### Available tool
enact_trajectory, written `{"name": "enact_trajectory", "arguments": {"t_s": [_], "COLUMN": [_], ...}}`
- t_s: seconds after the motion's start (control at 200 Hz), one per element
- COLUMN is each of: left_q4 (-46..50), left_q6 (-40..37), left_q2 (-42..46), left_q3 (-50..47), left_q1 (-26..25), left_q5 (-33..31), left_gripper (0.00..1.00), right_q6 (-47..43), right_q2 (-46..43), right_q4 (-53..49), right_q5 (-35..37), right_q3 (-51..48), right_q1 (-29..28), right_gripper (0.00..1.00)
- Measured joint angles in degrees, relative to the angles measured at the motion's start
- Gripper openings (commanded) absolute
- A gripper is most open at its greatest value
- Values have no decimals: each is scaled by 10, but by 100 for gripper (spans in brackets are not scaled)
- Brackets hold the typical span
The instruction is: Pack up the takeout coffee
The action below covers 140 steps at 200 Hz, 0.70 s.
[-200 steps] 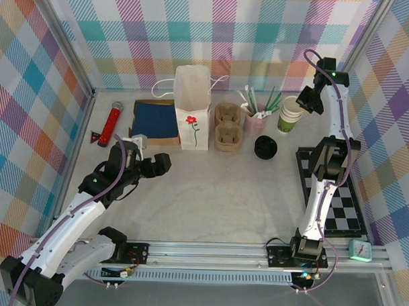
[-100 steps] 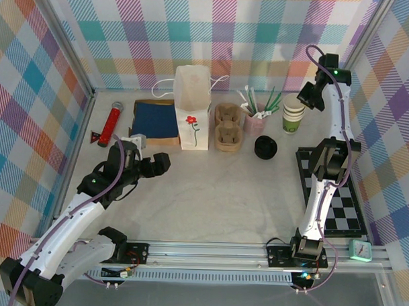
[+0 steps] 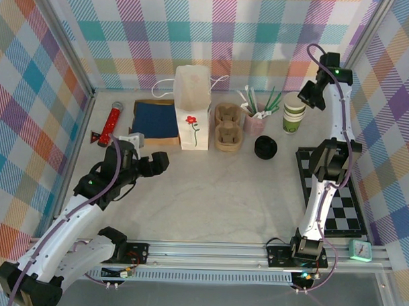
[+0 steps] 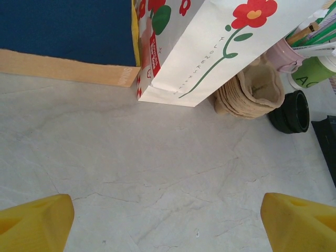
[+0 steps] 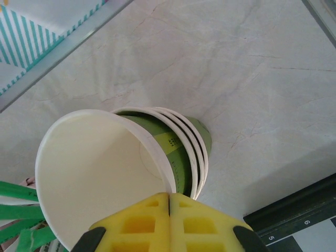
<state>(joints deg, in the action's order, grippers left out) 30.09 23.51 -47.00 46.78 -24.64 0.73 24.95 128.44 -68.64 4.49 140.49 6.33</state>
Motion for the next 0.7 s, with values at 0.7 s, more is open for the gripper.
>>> {"name": "enact_trajectory", "arguments": {"t_s": [0.7], "left_q4": [1], "left_q6": [-7], "left_q2": [1], "left_q3": [21], "left_q1": [0], "left_q5": [0], "left_gripper": [91], "right_q6": [17], "right_q2": [-61], "right_q4": [1], "right_q5": [6], "right_q3": [1], "right_q1": [4], "right_gripper": [2]}}
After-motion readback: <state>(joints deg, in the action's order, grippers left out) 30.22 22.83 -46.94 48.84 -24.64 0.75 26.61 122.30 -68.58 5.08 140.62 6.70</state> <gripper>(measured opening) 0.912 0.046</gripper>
